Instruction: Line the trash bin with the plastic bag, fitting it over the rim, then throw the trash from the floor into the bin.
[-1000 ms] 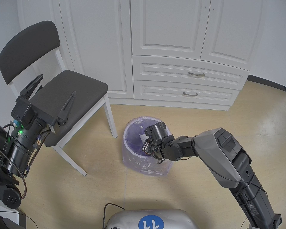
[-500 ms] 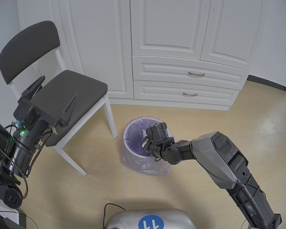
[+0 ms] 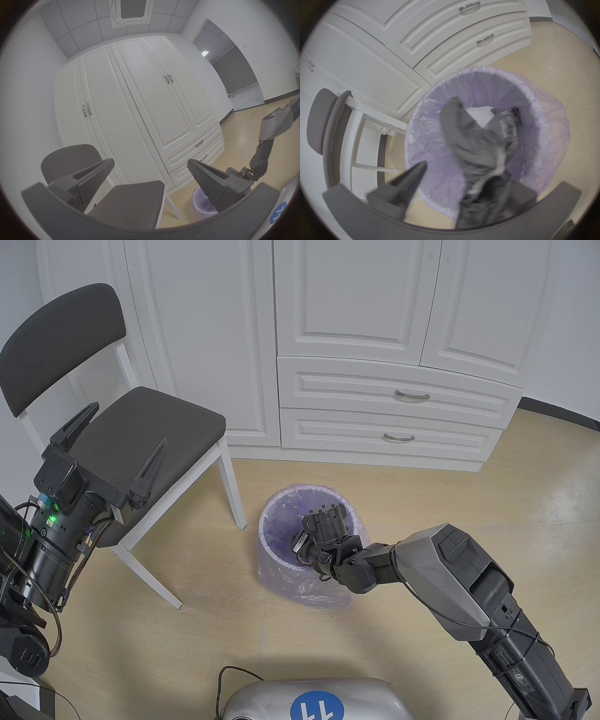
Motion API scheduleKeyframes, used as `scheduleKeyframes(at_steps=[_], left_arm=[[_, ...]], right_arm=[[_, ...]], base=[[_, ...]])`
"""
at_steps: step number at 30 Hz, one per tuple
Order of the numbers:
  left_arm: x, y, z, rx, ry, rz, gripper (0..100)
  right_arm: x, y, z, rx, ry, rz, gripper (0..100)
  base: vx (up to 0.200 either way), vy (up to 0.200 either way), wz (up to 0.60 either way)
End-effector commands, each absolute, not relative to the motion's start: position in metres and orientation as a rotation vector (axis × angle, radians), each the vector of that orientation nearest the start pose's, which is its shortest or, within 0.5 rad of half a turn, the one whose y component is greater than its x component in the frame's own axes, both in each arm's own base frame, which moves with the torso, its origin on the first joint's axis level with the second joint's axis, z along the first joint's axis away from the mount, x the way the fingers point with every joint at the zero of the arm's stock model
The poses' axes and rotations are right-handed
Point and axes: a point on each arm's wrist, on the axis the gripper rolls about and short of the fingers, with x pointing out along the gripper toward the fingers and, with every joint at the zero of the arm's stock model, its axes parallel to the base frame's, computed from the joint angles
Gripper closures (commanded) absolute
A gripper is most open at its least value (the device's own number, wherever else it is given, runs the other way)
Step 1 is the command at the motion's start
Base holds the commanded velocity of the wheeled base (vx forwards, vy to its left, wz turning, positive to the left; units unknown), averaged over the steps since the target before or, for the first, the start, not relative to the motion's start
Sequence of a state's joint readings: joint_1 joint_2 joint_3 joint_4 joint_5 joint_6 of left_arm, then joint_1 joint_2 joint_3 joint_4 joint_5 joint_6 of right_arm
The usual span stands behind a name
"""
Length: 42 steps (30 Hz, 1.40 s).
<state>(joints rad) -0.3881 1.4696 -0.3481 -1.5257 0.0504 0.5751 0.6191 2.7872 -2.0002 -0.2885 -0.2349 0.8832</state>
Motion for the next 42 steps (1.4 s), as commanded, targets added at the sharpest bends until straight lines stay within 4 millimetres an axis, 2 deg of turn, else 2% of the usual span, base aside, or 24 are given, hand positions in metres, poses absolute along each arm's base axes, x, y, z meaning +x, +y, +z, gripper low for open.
scheduleKeyframes(at_steps=[1, 6, 11, 17, 22, 24, 27, 28, 30, 38, 42], left_arm=[[0.193, -0.078, 0.214, 0.474, -0.478, -0.209, 0], [0.193, -0.078, 0.214, 0.474, -0.478, -0.207, 0], [0.193, -0.078, 0.214, 0.475, -0.479, -0.205, 0], [0.193, -0.078, 0.214, 0.454, -0.447, -0.122, 0], [0.194, -0.080, 0.212, 0.452, -0.435, -0.120, 0], [0.194, -0.079, 0.213, 0.451, -0.437, -0.119, 0], [0.195, -0.080, 0.211, 0.453, -0.431, -0.121, 0], [0.195, -0.080, 0.211, 0.453, -0.431, -0.121, 0], [0.197, -0.081, 0.208, 0.458, -0.418, -0.125, 0], [0.198, -0.081, 0.208, 0.459, -0.416, -0.126, 0], [0.198, -0.080, 0.209, 0.454, -0.418, -0.120, 0]], right_arm=[[0.449, 0.314, -0.018, 0.648, 0.585, 0.145, 0], [0.450, 0.312, -0.013, 0.652, 0.573, 0.140, 0], [0.450, 0.312, 0.003, 0.661, 0.537, 0.134, 0], [0.442, 0.319, 0.049, 0.696, 0.445, 0.136, 0], [0.442, 0.319, 0.053, 0.686, 0.425, 0.116, 0], [0.442, 0.317, 0.062, 0.685, 0.403, 0.111, 0], [0.438, 0.312, 0.097, 0.709, 0.338, 0.113, 0], [0.438, 0.312, 0.097, 0.709, 0.338, 0.113, 0], [0.436, 0.308, 0.118, 0.729, 0.300, 0.111, 0], [0.435, 0.303, 0.132, 0.701, 0.246, 0.068, 0], [0.436, 0.290, 0.153, 0.618, 0.168, -0.009, 0]], base=[[0.000, 0.000, 0.00], [0.000, 0.000, 0.00], [0.000, 0.000, 0.00], [0.000, 0.000, 0.00], [0.000, 0.000, 0.00], [0.000, 0.000, 0.00], [0.000, 0.000, 0.00], [0.000, 0.000, 0.00], [0.000, 0.000, 0.00], [0.000, 0.000, 0.00], [0.000, 0.000, 0.00]])
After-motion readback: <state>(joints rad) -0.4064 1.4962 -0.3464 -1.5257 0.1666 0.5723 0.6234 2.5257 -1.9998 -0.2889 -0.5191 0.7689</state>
